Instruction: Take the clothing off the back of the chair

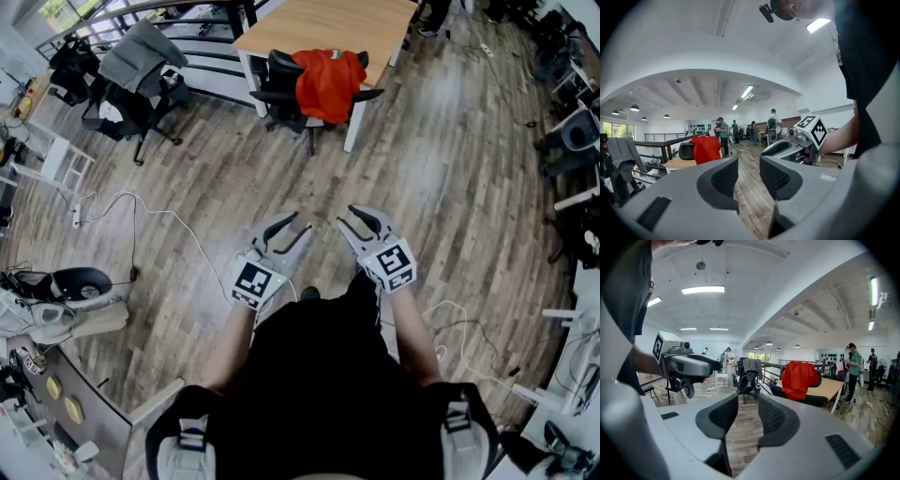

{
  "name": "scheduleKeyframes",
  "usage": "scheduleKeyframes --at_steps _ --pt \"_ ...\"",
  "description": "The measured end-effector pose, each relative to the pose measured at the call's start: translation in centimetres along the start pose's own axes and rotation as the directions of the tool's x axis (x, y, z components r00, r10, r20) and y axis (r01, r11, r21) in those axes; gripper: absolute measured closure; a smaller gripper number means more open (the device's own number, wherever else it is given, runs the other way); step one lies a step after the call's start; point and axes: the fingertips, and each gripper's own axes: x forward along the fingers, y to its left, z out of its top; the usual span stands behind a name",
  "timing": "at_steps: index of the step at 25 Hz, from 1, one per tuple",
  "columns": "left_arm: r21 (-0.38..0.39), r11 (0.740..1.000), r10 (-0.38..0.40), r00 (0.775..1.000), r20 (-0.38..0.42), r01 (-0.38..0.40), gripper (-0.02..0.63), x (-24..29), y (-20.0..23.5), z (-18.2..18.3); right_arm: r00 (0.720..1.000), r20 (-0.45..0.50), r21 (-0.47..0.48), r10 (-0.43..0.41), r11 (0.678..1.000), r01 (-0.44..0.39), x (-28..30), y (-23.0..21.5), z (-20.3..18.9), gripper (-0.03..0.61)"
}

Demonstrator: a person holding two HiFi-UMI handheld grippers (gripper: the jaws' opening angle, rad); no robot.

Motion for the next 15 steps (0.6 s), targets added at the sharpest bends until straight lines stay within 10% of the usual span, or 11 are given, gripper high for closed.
scheduleKeyframes --at_steps 15 --pt "-0.007 1.000 -0.027 1.000 -0.002 0.027 0.472 0.56 0.84 -0.25 1.000 0.005 0.053 -0.013 0.999 0.013 0.69 -0.34 0.15 0.410"
